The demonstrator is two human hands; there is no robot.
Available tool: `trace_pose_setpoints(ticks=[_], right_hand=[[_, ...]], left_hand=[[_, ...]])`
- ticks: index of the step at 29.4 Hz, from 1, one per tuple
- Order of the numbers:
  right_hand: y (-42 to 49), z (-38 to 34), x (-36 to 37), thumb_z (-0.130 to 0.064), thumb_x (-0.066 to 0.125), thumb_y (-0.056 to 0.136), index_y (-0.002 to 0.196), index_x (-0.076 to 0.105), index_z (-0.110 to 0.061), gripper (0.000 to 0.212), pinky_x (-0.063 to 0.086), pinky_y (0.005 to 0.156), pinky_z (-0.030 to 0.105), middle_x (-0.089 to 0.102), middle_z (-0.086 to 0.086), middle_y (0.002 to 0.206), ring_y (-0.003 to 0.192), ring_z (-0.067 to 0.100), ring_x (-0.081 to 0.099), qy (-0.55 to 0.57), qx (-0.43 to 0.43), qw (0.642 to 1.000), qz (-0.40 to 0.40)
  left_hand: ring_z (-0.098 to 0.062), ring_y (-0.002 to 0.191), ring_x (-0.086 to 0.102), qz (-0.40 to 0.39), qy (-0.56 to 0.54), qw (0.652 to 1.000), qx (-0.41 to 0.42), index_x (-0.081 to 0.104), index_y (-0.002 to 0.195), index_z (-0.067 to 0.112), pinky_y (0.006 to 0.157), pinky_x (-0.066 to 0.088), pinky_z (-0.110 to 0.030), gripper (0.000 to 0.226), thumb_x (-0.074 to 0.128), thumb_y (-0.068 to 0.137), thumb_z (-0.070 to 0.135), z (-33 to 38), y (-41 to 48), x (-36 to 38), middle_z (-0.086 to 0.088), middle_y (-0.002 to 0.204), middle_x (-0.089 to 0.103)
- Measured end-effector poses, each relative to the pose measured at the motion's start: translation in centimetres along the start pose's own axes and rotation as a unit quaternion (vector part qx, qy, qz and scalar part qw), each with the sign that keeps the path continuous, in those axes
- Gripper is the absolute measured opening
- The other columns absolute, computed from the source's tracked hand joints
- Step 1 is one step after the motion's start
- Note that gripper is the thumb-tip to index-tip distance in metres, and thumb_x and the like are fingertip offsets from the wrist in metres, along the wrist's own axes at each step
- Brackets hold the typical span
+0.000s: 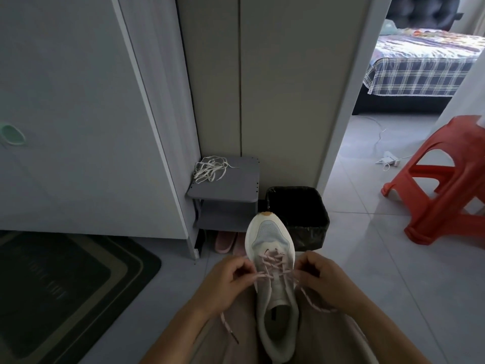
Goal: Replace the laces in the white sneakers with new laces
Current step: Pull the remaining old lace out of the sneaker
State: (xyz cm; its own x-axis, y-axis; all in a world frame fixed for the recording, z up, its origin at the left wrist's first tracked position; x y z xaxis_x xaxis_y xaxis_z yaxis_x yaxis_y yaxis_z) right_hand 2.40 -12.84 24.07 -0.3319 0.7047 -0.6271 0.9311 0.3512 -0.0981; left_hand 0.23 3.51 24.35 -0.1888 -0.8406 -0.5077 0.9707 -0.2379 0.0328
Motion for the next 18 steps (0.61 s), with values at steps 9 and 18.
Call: trace_pose_setpoints(ticks=[9,18], right_hand=[[0.7,-2.1,-0.6,-0.022,0.060,0.088,0.079,0.057,-0.028,0.011,0.039,0.066,0.007,0.045,-0.020,0.080,0.068,-0.002,0.049,-0.127,-0.092,0.987,0.035],[0.3,-0.4,-0.2,-0.025,0.063,0.086,0.092,0.053,-0.037,0.017,0.043,0.072,0.008,0.041,-0.022,0.102,0.087,0.000,0.048,-0.048,-0.077,0.993,0.069]], left_hand=[[0.001,0.082,0.040,0.021,0.190,0.974,0.120,0.066,0.085,0.024,0.076,0.026,-0.012,0.022,0.058,0.083,0.044,3.4,1.3,0.1,0.020,0.082,0.047],[0.004,0.096,0.045,0.071,0.133,0.987,0.050,0.063,0.097,0.032,0.084,0.033,-0.013,0.027,0.058,0.078,0.051,0.7,-0.3,-0.3,0.023,0.095,0.044]])
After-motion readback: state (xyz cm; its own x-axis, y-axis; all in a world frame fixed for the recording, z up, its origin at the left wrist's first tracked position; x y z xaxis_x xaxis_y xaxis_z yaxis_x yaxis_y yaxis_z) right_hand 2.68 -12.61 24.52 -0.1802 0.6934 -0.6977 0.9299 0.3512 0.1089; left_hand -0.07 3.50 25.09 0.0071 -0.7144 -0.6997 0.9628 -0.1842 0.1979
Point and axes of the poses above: each hand's wrist, its own y-axis towards the middle knuckle, its own x-axis out of the palm, z = x × y, the point moved 10 cm from there along y, towards the middle knuckle
